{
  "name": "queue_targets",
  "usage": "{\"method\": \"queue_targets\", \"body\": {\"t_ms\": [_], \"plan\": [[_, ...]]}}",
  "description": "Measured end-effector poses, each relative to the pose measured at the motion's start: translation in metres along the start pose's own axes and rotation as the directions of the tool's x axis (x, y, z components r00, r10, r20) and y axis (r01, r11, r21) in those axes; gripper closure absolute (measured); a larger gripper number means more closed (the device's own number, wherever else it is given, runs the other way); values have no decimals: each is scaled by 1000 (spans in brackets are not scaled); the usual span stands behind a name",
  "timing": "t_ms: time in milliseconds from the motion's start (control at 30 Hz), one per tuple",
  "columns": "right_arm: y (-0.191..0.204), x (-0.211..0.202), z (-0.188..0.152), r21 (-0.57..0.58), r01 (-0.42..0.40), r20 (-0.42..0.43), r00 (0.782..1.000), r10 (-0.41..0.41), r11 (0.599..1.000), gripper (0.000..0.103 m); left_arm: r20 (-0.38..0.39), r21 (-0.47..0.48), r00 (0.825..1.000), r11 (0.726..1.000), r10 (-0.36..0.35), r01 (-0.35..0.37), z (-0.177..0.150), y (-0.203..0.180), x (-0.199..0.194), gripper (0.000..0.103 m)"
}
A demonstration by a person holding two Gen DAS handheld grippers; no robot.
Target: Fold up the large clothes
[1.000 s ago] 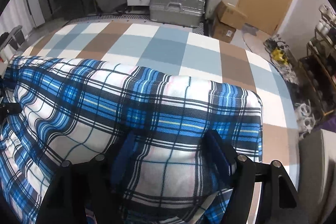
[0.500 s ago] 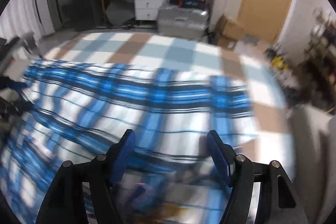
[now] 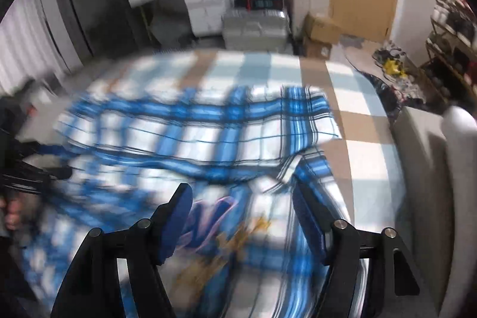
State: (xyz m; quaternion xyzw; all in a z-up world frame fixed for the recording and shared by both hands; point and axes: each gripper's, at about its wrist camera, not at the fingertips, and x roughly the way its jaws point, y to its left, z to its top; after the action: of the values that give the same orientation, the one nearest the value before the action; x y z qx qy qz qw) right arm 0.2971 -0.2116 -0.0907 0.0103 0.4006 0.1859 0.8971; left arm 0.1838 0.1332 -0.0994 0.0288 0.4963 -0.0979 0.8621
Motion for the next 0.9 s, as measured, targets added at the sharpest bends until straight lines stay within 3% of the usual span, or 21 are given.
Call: {"method": "queue_targets", "body": {"t_ms": [67, 133, 167, 233, 333, 433, 600, 733, 800, 900], "plan": [[4, -47, -13, 33, -63, 84, 995, 60, 997, 32, 60, -7, 998, 1000, 2, -2, -17, 3, -30, 17], [9, -89, -30, 60, -112, 172, 980, 101, 992, 21, 137, -41, 991, 999, 5, 1, -43, 8, -67, 17], [12, -105, -37, 66, -127, 207, 972, 111, 990, 18, 157, -55, 988, 998, 3, 6, -36, 20, -62, 17], [23, -141, -57, 58, -146, 276, 953, 125, 988, 16, 212, -96, 977, 995, 2, 19, -59, 28, -88, 17], [44, -169, -77, 36, -156, 326, 936, 136, 987, 11, 244, -119, 970, 993, 15, 15, -75, 31, -95, 17], [58, -179, -96, 20, -201, 324, 928, 184, 979, 0, 251, -160, 967, 987, 39, 1, -103, 25, -103, 17], [102, -157, -133, -81, -232, 184, 952, 244, 969, 0, 236, -155, 968, 987, 89, -53, -149, 26, -119, 16], [126, -133, -153, -98, -252, 151, 953, 264, 963, 0, 133, -141, 980, 982, 145, -126, -177, 33, -93, 16], [129, -124, -158, -70, -280, 143, 947, 287, 957, 0, 84, -160, 991, 983, 106, -92, -182, 39, -69, 16], [132, -111, -155, -37, -286, 126, 949, 289, 957, 0, 60, -222, 998, 975, -17, 30, -178, 49, -37, 16]]}}
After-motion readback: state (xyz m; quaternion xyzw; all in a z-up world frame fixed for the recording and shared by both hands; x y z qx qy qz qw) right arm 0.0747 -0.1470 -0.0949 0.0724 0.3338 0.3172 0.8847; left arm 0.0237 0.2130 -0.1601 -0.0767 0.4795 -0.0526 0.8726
